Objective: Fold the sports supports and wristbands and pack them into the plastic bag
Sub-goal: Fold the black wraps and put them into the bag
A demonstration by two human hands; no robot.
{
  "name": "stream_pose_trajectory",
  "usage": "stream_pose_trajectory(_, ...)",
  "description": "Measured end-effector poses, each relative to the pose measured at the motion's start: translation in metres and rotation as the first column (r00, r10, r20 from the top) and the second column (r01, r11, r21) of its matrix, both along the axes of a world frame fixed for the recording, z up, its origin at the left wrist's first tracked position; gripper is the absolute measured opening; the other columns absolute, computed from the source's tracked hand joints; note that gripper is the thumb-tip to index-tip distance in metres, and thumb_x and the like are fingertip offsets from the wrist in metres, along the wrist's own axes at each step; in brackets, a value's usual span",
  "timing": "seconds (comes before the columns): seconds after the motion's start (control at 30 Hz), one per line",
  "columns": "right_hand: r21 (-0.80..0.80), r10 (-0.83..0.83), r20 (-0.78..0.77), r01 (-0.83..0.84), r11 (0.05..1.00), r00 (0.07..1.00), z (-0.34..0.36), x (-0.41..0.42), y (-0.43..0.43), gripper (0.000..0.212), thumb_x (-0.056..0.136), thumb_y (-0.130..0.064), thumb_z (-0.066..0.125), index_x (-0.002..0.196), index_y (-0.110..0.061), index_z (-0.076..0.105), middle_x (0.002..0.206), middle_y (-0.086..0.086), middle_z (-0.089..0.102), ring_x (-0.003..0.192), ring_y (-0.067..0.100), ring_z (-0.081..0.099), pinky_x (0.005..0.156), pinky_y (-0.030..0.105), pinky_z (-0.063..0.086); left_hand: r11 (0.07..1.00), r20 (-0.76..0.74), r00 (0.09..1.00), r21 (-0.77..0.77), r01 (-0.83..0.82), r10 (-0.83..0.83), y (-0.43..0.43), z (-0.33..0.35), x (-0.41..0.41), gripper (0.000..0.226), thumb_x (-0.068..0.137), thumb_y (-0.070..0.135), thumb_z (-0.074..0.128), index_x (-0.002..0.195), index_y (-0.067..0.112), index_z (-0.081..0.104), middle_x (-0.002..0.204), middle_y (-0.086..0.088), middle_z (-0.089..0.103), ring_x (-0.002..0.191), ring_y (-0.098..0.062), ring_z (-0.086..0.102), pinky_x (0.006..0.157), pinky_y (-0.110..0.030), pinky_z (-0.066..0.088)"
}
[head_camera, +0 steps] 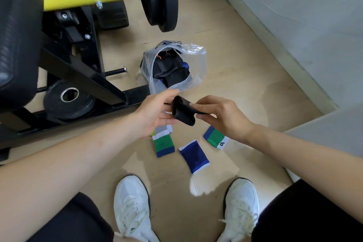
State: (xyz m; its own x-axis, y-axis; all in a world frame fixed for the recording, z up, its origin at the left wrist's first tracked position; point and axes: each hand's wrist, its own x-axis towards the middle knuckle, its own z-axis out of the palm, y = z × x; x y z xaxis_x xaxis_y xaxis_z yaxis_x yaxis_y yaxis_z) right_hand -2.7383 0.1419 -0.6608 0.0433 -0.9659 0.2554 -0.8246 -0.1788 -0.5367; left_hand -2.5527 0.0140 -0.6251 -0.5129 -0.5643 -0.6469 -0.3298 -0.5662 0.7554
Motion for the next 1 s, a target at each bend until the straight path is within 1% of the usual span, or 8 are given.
stream_pose_trajectory(0.17,0.005,0.037,-0.09,-0.037,0.999,0.995,-0.013,0.006,-0.001,0.037,0.093,-0.025,0.064,0.127,-0.013,0.067,0.112,0.01,0.061,0.091,0.026,0.061,0.084,0.03,0.051,0.99,-0.01,0.999,-0.129,0.049,-0.051,0.002,-0.004,0.0,0.026,0.085,0.013,0.079,0.109,0.01,0.072,0.1,-0.01,0.078,0.094,-0.023,0.076,0.084,-0.032,0.061)
stream_pose_trajectory(0.33,0.112,0.059,-0.036,-0.054,0.992,0.998,-0.021,0.006,-0.002,0.044,0.093,-0.027,0.066,0.136,-0.02,0.061,0.117,0.004,0.054,0.097,0.019,0.058,0.089,0.008,0.037,0.938,0.055,0.997,-0.338,0.077,-0.062,-0.001,-0.013,0.0,0.035,0.083,-0.001,0.074,0.112,0.017,0.066,0.1,-0.012,0.076,0.091,-0.026,0.075,0.075,-0.034,0.063)
stream_pose_trajectory(0.43,0.162,-0.012,0.044,0.005,0.987,0.999,-0.019,-0.003,-0.013,0.041,0.094,-0.03,0.066,0.135,-0.024,0.061,0.116,-0.003,0.054,0.094,0.014,0.058,0.085,0.02,0.047,0.769,0.163,0.984,-0.619,0.158,-0.071,-0.005,-0.013,-0.003,0.033,0.083,0.009,0.072,0.099,0.032,0.054,0.081,-0.003,0.075,0.071,-0.024,0.072,0.071,-0.038,0.059)
stream_pose_trajectory(0.5,0.184,-0.132,0.015,0.127,0.975,0.991,-0.015,-0.019,-0.029,0.037,0.095,-0.031,0.064,0.132,-0.026,0.063,0.112,-0.004,0.055,0.092,0.015,0.058,0.085,0.034,0.052,0.609,0.205,0.978,-0.773,0.179,-0.028,-0.008,-0.013,-0.006,0.027,0.085,0.012,0.069,0.092,0.029,0.048,0.073,0.002,0.068,0.058,-0.02,0.061,0.065,-0.035,0.051)
stream_pose_trajectory(0.63,0.194,-0.317,-0.134,0.339,0.921,0.939,-0.009,-0.061,-0.067,0.043,0.094,-0.034,0.063,0.137,-0.027,0.057,0.129,0.007,0.047,0.11,0.025,0.052,0.098,0.043,0.046,0.405,0.189,0.982,-0.897,0.176,-0.008,-0.021,-0.011,-0.019,0.021,0.09,0.013,0.064,0.087,0.027,0.049,0.059,0.007,0.051,0.055,-0.015,0.05,0.059,-0.032,0.041)
stream_pose_trajectory(0.73,0.211,-0.335,-0.226,0.382,0.9,0.915,-0.014,-0.081,-0.1,0.052,0.094,-0.037,0.063,0.144,-0.033,0.049,0.148,0.015,0.031,0.128,0.037,0.039,0.107,0.047,0.039,0.331,0.14,0.99,-0.935,0.13,0.006,-0.035,-0.014,-0.032,0.016,0.092,0.015,0.065,0.096,0.029,0.057,0.077,0.011,0.062,0.069,-0.014,0.061,0.068,-0.042,0.055)
stream_pose_trajectory(0.83,0.266,-0.308,-0.236,0.366,0.892,0.921,-0.026,-0.088,-0.138,0.055,0.095,-0.039,0.061,0.147,-0.035,0.043,0.154,0.018,0.027,0.134,0.041,0.036,0.112,0.048,0.035,0.284,0.133,0.99,-0.952,0.118,0.035,-0.048,-0.023,-0.043,0.02,0.091,0.012,0.066,0.105,0.027,0.069,0.095,0.012,0.067,0.081,-0.009,0.06,0.078,-0.038,0.056)
stream_pose_trajectory(1.0,0.234,-0.417,-0.056,0.418,0.878,0.907,-0.039,-0.093,-0.183,0.051,0.093,-0.029,0.066,0.141,-0.022,0.051,0.127,0.014,0.046,0.103,0.032,0.057,0.092,0.032,0.042,0.302,0.155,0.982,-0.946,0.116,0.107,-0.074,-0.039,-0.068,0.027,0.09,0.012,0.068,0.114,0.023,0.074,0.108,0.003,0.072,0.091,-0.018,0.064,0.088,-0.038,0.054)
